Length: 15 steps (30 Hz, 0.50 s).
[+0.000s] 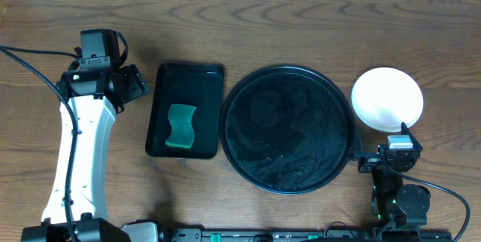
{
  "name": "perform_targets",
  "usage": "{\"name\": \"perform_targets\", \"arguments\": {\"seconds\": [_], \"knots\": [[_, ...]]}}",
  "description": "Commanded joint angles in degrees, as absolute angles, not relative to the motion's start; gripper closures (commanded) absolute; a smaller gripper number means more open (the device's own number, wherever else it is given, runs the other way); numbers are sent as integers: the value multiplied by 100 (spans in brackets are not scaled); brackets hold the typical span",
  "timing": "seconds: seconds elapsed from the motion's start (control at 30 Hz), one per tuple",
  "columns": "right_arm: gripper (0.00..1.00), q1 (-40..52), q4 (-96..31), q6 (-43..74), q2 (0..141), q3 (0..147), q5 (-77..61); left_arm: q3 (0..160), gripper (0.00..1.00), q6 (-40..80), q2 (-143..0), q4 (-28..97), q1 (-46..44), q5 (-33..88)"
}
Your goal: Clean dirty plates on tray and stack at the side
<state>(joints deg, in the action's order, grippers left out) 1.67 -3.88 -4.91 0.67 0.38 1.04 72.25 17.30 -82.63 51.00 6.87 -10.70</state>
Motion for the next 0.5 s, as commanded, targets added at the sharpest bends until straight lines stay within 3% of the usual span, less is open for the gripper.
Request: {"name": "perform_targets", "arguments": {"seconds": [0.0,0.47], "knots": [[1,235,-412,-565,27,30,58,7251,11,1697,-8274,5116,711,-1142],[1,235,-412,-565,27,30,58,7251,11,1699,-7782,5116,705,-1142]]}}
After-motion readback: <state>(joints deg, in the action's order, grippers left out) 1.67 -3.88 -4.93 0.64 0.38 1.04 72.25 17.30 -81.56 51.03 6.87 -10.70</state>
